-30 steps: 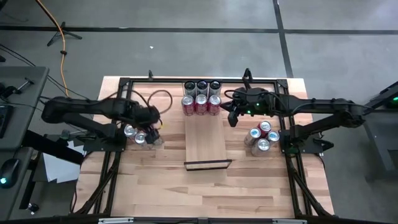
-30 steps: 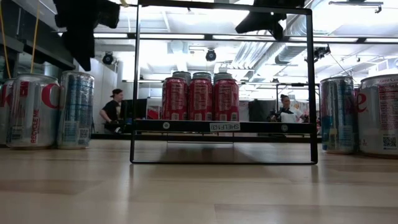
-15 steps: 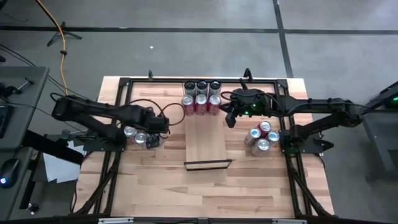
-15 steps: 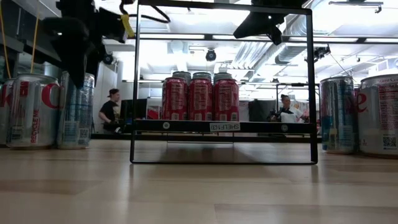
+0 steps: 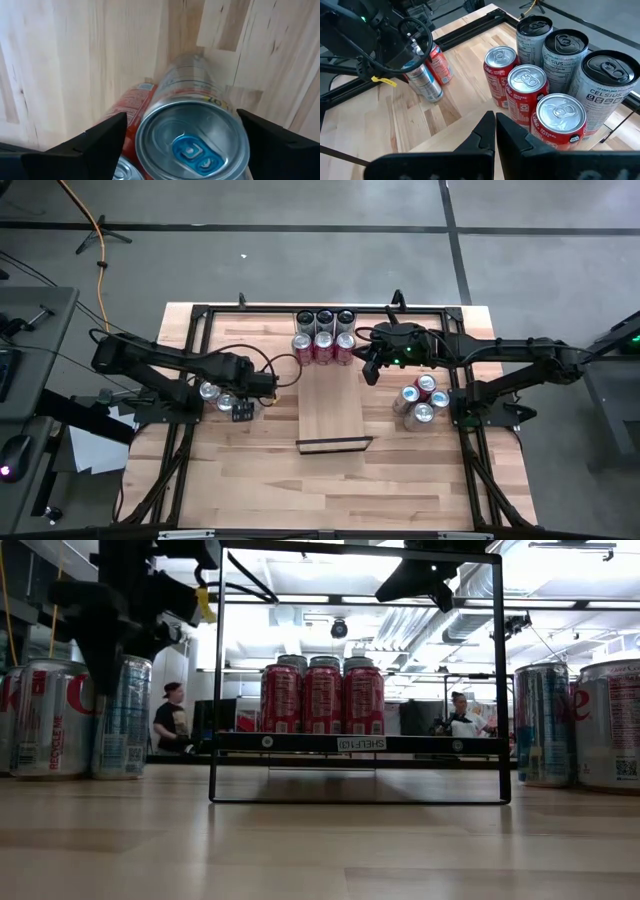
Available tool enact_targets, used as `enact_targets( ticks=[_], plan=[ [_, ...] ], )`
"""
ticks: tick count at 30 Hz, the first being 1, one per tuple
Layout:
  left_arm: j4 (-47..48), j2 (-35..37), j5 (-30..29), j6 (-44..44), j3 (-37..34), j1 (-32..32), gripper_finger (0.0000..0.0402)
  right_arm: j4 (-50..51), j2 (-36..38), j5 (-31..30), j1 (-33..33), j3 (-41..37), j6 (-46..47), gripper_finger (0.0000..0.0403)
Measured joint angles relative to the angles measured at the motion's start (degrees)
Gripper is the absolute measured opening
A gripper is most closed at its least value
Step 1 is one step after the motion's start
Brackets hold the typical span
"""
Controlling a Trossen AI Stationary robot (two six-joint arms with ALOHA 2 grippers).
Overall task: Place canned beverage on shelf
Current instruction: Put the top left blue soda can on the shelf
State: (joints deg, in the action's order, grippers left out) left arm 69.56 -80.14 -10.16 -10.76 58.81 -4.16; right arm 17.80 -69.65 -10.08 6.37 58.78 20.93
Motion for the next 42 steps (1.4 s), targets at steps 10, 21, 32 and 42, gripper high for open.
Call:
enact_targets(
  ticks=[10,21,32,42],
  plan=[
    [-0.24,0.12,0.08,0.39,0.25,0.00,0.0177,0.05,0.00,-0.01,0.01,-0.02,-0.22,0.0000],
    [4.38,1.33,1.41,3.34,15.62,0.04,0.0167,-0.24,1.06,3.22,0.00,-0.04,0.19,0.0000],
    [4.26,-9.36,-2.47,10.39,39.75,1.68,0.0167,2.95,6.49,3.89,0.00,-0.04,-0.24,0.0000],
    [13.32,-26.80,-2.09,13.01,52.00,5.09,0.0167,7.31,6.84,3.89,0.01,-0.04,2.33,0.0000]
  ],
)
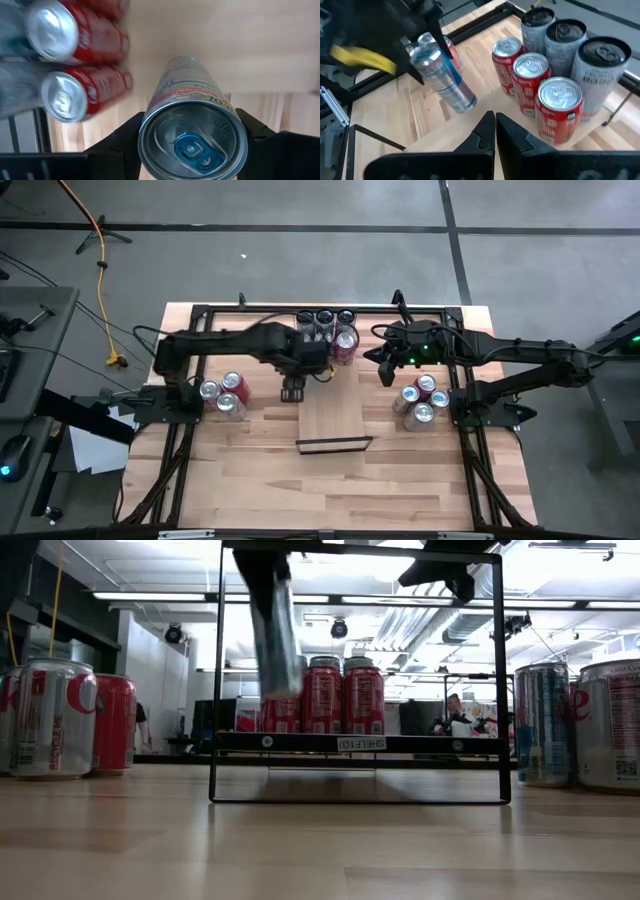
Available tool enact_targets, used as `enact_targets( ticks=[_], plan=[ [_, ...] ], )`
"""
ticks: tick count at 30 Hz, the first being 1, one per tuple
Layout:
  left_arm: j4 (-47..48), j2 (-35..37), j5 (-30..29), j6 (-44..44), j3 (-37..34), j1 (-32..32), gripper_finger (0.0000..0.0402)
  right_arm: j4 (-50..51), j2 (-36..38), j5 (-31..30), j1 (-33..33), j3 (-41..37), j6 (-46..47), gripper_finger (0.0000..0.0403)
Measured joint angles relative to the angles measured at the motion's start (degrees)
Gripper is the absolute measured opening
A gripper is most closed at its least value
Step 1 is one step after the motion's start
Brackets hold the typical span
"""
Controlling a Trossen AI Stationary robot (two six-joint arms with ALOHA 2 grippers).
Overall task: Place canned beverage on shelf
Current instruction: Put the top left blue soda can on the shelf
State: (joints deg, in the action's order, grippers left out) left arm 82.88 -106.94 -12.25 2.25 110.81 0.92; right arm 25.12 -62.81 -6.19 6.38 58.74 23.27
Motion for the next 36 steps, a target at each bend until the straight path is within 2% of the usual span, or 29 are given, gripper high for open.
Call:
enact_targets(
  ticks=[4,10,14,24,36],
  plan=[
    [2.48,-3.85,1.47,1.73,0.33,0.75,0.0167,0.61,0.00,0.00,-0.01,0.00,0.28,0.0000],
    [0.47,-6.38,1.85,4.03,0.33,0.59,0.0178,0.60,0.00,0.00,-0.01,0.00,0.28,0.0000],
    [-0.33,-6.75,3.72,4.06,0.33,0.57,0.0176,0.59,0.00,0.00,0.00,0.00,0.28,0.0000],
    [-1.75,-6.72,3.78,4.46,0.33,0.57,0.0199,0.60,0.00,-0.01,-0.01,0.00,0.27,0.0000],
    [-2.94,-6.72,4.67,5.52,0.33,0.57,0.0203,0.60,0.00,-0.02,-0.01,0.00,0.28,0.0000]
  ],
)
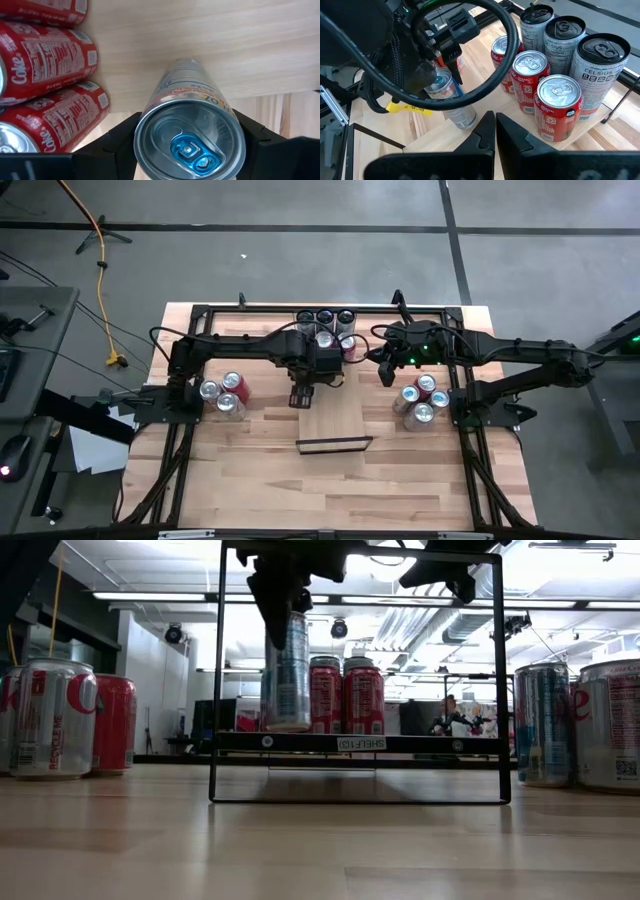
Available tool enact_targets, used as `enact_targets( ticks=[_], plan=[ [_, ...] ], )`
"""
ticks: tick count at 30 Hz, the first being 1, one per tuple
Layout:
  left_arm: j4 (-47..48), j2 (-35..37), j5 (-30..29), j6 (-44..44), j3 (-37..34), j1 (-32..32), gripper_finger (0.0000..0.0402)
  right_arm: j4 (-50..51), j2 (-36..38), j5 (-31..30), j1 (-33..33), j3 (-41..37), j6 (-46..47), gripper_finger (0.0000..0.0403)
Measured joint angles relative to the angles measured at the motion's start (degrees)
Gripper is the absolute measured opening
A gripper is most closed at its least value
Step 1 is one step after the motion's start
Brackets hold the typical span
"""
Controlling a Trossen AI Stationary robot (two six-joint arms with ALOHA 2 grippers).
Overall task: Place canned beverage on shelf
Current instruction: Put the top left blue soda can on the shelf
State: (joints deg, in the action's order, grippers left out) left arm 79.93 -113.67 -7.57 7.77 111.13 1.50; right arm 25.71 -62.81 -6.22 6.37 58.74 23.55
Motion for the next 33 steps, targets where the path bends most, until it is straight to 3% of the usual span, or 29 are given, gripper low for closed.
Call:
enact_targets(
  ticks=[24,33],
  plan=[
    [-2.19,0.00,2.32,-1.55,-0.04,-0.02,0.0204,-0.01,0.00,-0.02,0.00,0.02,0.00,0.0000],
    [-3.34,0.00,-0.46,-2.16,-0.07,-0.04,0.0204,-0.02,0.00,-0.02,0.00,0.02,0.00,0.0000]
  ],
)
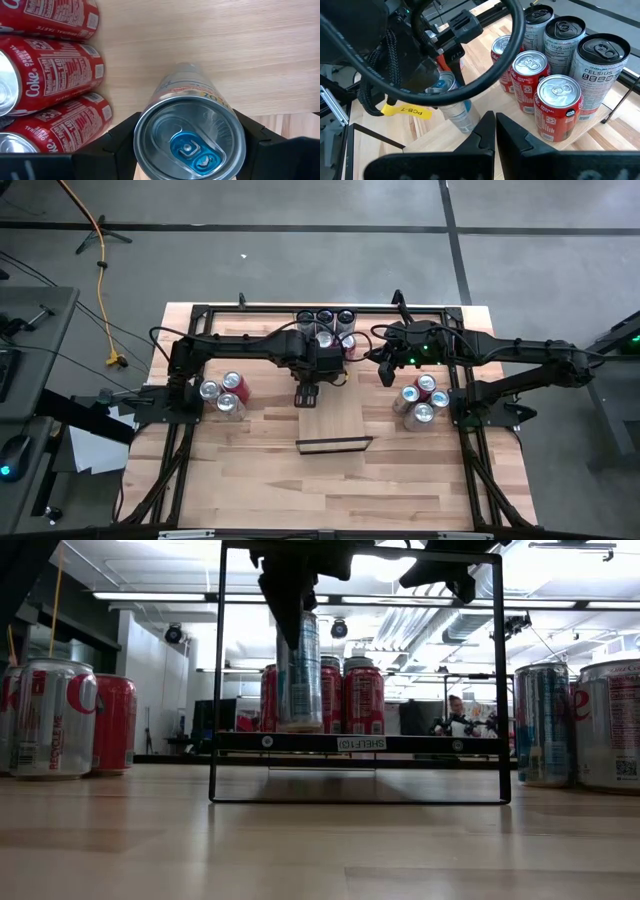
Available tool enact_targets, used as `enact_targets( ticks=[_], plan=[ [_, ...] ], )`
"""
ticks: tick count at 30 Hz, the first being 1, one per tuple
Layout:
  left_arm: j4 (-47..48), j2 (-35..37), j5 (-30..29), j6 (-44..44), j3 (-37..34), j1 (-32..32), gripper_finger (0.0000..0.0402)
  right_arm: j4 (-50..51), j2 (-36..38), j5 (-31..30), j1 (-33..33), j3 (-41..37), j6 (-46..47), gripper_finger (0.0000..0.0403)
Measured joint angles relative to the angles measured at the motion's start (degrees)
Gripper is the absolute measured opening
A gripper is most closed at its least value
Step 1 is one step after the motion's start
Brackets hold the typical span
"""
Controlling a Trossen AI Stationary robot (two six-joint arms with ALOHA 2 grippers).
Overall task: Place canned beverage on shelf
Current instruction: Put the top left blue soda can on the shelf
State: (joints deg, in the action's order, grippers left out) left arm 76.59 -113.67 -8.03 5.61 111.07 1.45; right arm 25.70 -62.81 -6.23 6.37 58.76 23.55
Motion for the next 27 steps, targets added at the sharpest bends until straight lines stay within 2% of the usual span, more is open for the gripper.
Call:
enact_targets(
  ticks=[27],
  plan=[
    [-0.80,0.00,-1.09,1.66,0.00,0.09,0.0204,0.02,0.00,-0.11,0.00,0.01,0.59,0.0000]
  ],
)
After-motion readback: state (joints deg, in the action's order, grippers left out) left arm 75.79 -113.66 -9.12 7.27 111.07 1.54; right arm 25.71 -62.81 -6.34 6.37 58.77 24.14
